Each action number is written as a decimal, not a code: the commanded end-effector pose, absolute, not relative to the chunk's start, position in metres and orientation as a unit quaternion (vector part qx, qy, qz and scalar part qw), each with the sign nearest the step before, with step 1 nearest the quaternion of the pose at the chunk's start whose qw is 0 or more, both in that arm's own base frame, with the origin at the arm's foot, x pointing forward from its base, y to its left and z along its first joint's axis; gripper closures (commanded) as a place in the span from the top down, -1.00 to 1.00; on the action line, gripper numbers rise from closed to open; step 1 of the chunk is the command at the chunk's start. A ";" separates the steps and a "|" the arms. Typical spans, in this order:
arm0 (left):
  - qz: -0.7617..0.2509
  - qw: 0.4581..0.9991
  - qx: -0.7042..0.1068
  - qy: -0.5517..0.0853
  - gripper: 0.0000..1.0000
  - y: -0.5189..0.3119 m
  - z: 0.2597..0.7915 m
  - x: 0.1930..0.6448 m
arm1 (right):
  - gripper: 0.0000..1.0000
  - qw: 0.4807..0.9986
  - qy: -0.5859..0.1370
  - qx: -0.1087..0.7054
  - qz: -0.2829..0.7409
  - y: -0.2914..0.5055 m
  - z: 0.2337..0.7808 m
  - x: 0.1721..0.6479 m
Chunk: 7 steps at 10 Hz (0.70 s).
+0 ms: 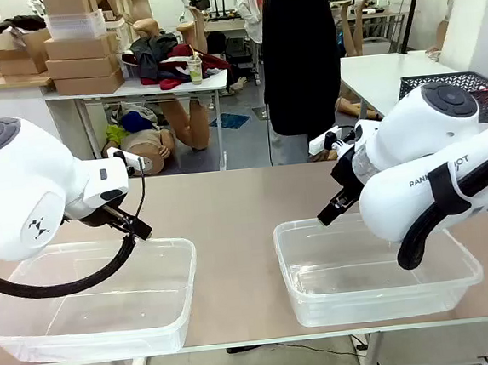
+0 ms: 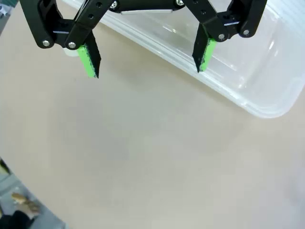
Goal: Sort the waste into each basket.
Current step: Pick up the Organizing box on the left side of the table and lift it.
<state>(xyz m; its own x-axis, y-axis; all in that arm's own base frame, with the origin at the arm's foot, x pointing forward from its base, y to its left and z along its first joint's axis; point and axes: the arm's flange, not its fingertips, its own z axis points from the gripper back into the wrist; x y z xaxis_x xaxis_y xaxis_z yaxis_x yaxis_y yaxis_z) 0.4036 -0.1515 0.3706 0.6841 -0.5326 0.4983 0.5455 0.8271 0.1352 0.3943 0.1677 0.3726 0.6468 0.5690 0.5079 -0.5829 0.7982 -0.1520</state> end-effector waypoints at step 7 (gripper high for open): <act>-0.294 0.918 -0.012 -0.268 1.00 -0.152 0.371 0.404 | 1.00 0.907 -0.276 0.013 0.317 0.168 0.373 0.394</act>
<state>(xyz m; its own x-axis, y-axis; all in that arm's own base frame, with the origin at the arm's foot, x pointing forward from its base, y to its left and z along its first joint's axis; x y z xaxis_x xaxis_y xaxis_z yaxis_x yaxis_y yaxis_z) 0.4036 -0.1515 0.3706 0.6843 -0.5324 0.4983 0.5453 0.8273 0.1351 0.3942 0.1678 0.3726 0.6464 0.5696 0.5077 -0.5832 0.7979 -0.1526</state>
